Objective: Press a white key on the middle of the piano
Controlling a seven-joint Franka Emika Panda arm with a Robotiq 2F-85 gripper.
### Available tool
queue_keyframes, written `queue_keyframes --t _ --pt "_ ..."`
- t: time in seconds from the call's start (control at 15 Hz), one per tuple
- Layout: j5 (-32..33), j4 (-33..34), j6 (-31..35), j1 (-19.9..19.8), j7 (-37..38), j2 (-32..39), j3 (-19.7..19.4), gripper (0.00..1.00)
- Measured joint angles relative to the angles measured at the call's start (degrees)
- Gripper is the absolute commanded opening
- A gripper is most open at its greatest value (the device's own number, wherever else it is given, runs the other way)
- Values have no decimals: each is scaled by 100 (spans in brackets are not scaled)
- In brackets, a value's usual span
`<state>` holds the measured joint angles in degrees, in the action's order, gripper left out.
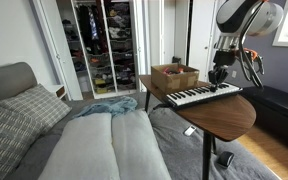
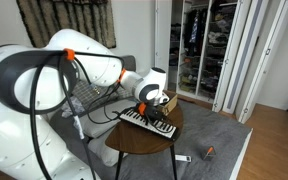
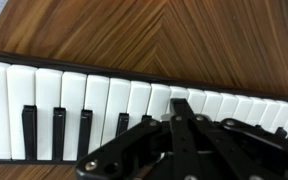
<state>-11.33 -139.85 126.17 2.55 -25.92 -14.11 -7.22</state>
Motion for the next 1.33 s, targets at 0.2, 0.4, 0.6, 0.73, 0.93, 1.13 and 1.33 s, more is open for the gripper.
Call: queue_keyframes --t 0.2,0.4,0.6,0.73,0.93,1.13,1.33 --pt "0 0 0 0 0 48 1 0" --pt "0 1 0 0 0 75 4 0" --pt "0 12 0 0 0 109 8 0" --pt "0 18 -8 0 0 113 8 0" --pt "0 20 -8 0 0 115 8 0" --pt "0 20 -9 0 0 115 9 0" --pt "0 21 -9 -2 42 115 23 0"
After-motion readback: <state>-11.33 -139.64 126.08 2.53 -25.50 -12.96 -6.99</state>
